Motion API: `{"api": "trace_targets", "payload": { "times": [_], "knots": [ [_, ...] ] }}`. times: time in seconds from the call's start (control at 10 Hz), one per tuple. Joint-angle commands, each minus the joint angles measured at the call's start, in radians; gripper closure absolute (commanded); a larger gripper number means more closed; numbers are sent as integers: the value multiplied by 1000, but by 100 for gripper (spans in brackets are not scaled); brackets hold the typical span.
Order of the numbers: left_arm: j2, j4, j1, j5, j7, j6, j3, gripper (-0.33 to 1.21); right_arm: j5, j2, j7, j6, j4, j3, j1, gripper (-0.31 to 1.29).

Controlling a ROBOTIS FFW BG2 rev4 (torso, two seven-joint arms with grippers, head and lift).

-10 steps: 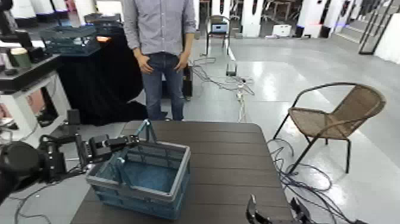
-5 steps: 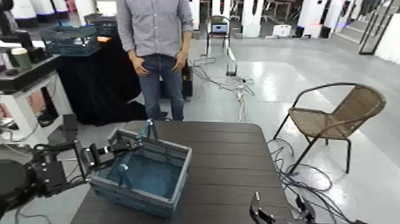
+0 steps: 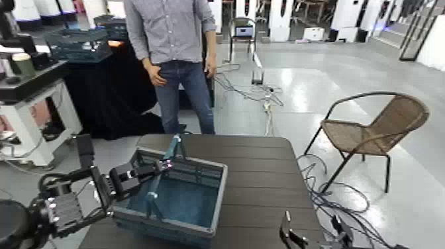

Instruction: Grasp the handle of the crate.

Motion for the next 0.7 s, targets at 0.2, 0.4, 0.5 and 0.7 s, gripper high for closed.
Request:
{"api": "trace_targets", "payload": {
  "times": [0.2, 0.4, 0.5, 0.7],
  "knots": [
    [-9, -107, 68, 133, 104, 13, 3, 119, 2, 0, -3, -5, 0, 1, 0, 15],
    [-23, -126, 100, 196, 150, 19, -4, 120, 2, 0, -6, -6, 3, 1, 0, 15],
    [-35, -126, 116, 244, 170, 19, -26, 119, 2, -2, -8, -6, 3, 1, 0, 15],
    [-52, -124, 143, 307, 204, 10, -52, 119, 2, -3, -9, -6, 4, 1, 0, 15]
  ]
}}
